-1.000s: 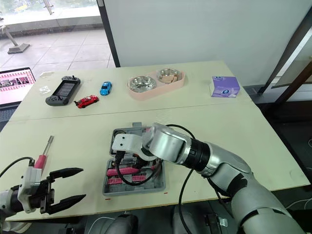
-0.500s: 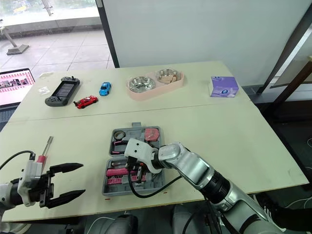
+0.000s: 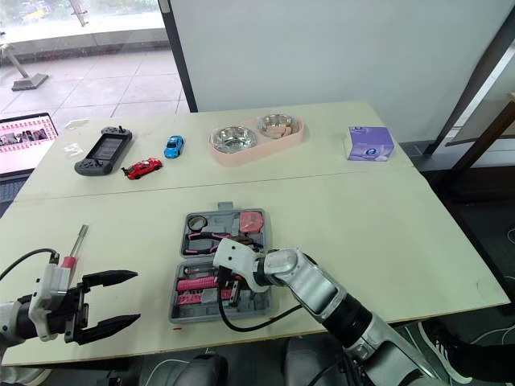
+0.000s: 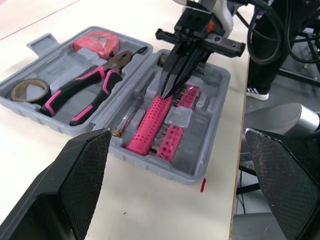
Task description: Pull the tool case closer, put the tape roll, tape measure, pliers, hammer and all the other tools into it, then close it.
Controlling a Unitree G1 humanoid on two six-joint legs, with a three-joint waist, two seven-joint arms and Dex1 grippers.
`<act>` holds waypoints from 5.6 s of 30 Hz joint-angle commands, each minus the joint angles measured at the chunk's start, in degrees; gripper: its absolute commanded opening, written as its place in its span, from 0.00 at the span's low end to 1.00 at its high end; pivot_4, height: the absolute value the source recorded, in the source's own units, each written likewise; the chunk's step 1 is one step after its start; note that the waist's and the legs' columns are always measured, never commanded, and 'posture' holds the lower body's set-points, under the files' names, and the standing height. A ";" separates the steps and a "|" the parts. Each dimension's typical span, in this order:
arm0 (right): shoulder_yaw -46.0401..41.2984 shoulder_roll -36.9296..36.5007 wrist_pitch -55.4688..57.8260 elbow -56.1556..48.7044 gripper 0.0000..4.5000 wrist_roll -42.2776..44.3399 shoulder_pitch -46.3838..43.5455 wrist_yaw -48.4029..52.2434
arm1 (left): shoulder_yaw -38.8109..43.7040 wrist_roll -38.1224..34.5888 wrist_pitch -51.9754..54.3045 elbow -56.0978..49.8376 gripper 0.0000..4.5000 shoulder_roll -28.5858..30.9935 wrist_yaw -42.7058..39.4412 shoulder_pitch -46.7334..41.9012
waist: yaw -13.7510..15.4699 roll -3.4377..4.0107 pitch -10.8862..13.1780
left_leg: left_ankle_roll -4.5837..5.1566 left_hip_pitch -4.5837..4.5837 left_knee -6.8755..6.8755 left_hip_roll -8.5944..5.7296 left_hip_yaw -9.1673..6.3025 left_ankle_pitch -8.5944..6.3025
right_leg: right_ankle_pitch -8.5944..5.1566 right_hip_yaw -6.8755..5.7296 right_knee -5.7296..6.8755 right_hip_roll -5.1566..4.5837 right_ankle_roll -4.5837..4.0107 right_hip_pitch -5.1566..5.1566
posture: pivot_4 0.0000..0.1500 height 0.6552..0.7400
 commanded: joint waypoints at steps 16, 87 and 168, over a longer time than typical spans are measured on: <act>5.84 -0.03 12.46 10.30 0.01 -5.59 4.28 0.96 | 1.62 -1.08 1.49 -2.45 1.00 1.55 0.37 0.05 | 1.16 0.44 -2.26 | 0.34 1.17 -0.21 -0.01 -0.02 -0.22 | -0.69 0.01 -0.08 -0.01 -0.15 1.21 | 1.00 0.95; -20.90 -12.39 -8.10 -16.99 0.99 12.14 4.69 9.05 | 10.11 6.64 26.13 9.07 1.00 -7.70 55.16 -12.57 | 2.77 -0.14 -0.79 | 0.50 0.32 0.03 -0.07 -0.02 -0.32 | -0.47 -0.10 -0.06 -0.06 -0.15 0.43 | 1.00 0.95; -28.76 -17.89 2.93 -28.92 1.00 13.61 11.27 1.12 | -18.37 7.90 38.93 -19.04 0.13 28.30 8.30 -21.63 | 2.76 -0.06 -0.52 | 0.21 -0.04 0.00 -0.09 -0.05 -0.15 | -0.38 -0.13 0.00 -0.12 -0.08 0.10 | 1.00 0.95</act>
